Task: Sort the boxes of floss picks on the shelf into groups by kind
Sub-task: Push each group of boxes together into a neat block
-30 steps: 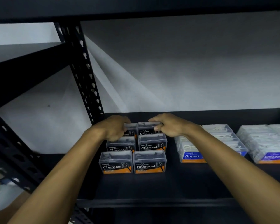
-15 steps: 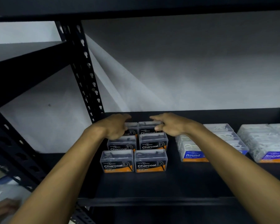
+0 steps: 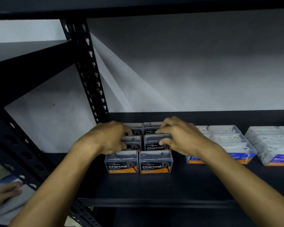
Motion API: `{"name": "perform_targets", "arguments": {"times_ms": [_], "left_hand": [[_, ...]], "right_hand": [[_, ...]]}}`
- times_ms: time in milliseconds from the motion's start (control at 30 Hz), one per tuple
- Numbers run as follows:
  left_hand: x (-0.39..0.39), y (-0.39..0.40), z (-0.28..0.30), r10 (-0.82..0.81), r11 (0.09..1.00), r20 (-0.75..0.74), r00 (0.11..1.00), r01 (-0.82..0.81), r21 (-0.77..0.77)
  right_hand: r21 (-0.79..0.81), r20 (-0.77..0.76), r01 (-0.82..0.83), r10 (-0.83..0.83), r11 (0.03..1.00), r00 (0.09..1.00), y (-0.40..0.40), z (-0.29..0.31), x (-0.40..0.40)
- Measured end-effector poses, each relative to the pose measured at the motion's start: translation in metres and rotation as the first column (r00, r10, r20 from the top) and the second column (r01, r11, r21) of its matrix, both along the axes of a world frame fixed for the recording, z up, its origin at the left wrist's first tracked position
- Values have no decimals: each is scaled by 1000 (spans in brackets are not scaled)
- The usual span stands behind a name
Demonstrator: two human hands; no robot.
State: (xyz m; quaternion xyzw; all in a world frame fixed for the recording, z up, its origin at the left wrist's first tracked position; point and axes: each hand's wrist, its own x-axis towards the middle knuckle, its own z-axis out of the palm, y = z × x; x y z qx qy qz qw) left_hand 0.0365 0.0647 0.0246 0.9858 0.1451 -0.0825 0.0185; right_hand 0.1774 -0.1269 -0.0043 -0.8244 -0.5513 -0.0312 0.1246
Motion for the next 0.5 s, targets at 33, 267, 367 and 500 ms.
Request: {"name": "perform_targets", "arguments": {"times_ms": [33, 267, 367, 500], "left_hand": [[1, 0, -2, -3, 1000, 16, 1000, 3, 5], [2, -2, -15, -38, 996, 153, 987, 25, 86], [-1, -1, -18, -40, 994, 192, 981, 20, 106], [-1, -2, -20, -42, 993, 225, 974, 16, 118]], "right_hand": [[-9, -5, 4, -4, 1000, 1000, 0, -1, 0], [-16, -48, -6, 5, 1000, 999, 1, -7, -1], [-32, -41, -9, 7, 999, 999, 0, -8, -1], [-2, -19, -6, 6, 1000, 1000, 1, -11, -2]]}}
